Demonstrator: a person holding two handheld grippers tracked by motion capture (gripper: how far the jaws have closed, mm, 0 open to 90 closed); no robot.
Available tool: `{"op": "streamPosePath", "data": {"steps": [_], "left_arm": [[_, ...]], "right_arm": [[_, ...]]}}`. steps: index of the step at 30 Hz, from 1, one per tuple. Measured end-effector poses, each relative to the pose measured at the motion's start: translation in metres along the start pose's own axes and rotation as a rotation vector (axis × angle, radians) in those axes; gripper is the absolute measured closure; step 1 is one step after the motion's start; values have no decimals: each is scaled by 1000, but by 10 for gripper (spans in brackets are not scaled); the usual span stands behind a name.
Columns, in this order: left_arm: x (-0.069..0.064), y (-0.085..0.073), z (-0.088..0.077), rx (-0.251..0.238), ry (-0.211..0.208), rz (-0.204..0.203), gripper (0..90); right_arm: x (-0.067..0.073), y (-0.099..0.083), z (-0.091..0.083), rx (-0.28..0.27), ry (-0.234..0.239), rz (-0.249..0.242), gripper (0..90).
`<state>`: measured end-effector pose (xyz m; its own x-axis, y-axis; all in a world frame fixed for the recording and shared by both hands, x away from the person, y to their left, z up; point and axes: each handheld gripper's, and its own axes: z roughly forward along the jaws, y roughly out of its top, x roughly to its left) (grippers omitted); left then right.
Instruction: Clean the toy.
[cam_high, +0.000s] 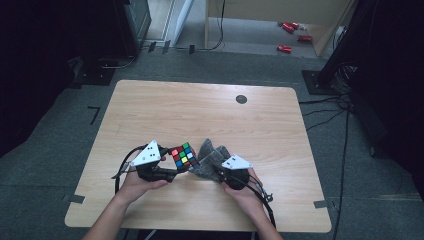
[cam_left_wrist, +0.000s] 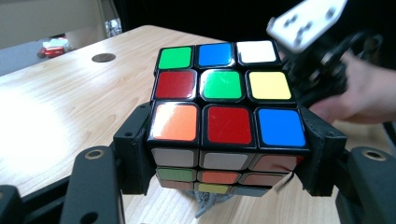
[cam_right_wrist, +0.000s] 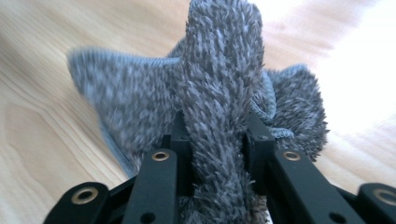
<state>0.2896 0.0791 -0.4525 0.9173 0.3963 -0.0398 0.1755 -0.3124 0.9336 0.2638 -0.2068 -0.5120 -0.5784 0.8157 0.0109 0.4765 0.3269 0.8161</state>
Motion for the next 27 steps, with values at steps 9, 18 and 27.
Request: {"op": "streamPosePath", "data": {"steps": [9, 18, 27], "left_arm": [[-15, 1, 11, 33, -19, 84, 348], [-26, 1, 19, 56, -40, 129, 348], [-24, 0, 18, 43, -28, 118, 347]], "right_arm": [[11, 29, -47, -293, 142, 8, 727], [11, 35, -56, -361, 225, 89, 727], [11, 33, -51, -327, 243, 109, 725]]}}
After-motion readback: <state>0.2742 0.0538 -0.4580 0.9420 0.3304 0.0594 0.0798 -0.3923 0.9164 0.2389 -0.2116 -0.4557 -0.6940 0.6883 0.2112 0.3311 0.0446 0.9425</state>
